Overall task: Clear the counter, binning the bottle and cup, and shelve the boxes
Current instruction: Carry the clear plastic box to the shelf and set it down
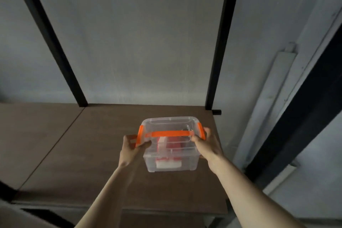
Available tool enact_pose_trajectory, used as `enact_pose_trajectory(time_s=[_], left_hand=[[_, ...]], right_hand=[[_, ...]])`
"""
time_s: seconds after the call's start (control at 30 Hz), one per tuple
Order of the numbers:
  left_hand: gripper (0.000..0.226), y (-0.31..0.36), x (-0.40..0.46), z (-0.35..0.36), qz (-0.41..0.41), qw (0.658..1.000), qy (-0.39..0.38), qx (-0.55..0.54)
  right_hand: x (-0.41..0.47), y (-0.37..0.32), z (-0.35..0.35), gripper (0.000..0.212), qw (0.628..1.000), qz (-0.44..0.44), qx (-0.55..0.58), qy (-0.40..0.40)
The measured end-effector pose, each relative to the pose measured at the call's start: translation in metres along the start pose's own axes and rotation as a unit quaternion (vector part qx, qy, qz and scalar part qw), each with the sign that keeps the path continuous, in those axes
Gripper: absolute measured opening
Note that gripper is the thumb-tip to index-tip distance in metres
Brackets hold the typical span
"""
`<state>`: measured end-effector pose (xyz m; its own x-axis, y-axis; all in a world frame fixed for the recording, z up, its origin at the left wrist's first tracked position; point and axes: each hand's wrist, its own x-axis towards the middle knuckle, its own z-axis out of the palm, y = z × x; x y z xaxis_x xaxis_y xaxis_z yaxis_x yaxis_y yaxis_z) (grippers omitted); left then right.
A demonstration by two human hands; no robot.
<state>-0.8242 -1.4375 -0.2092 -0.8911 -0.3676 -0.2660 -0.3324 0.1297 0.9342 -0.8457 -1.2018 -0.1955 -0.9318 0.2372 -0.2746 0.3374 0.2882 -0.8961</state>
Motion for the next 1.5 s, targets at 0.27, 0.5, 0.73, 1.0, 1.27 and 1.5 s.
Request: enact_pose_trajectory(time_s=[0.27,0.5,0.73,1.0,1.27,1.5], left_hand=[[0.062,-0.056,0.009,0.002,-0.035,0.998,-0.043,0.03],[0.06,-0.086,0.009,0.005,-0.039,0.996,-0.064,0.054],[0.06,-0.094,0.006,0.003,-0.032,0.991,-0.085,0.097],[0.051,-0.072,0.001,-0.01,0.015,0.965,-0.11,0.238],[0.064,-0.042,-0.02,-0.038,0.186,0.88,-0.145,0.413],[0.091,-0.022,-0.06,-0.053,0.313,0.794,-0.143,0.5]], right_hand=[[-0.011,0.051,0.021,0.054,0.998,0.063,-0.017,0.016],[-0.015,0.077,0.028,0.058,0.995,0.083,-0.05,0.012],[-0.02,0.086,0.032,0.062,0.994,0.08,-0.076,0.01],[-0.037,0.073,0.032,0.076,0.96,-0.014,-0.28,0.027],[-0.077,0.05,0.032,0.078,0.875,-0.138,-0.463,0.027],[-0.12,0.041,0.024,0.077,0.834,-0.209,-0.51,0.026]])
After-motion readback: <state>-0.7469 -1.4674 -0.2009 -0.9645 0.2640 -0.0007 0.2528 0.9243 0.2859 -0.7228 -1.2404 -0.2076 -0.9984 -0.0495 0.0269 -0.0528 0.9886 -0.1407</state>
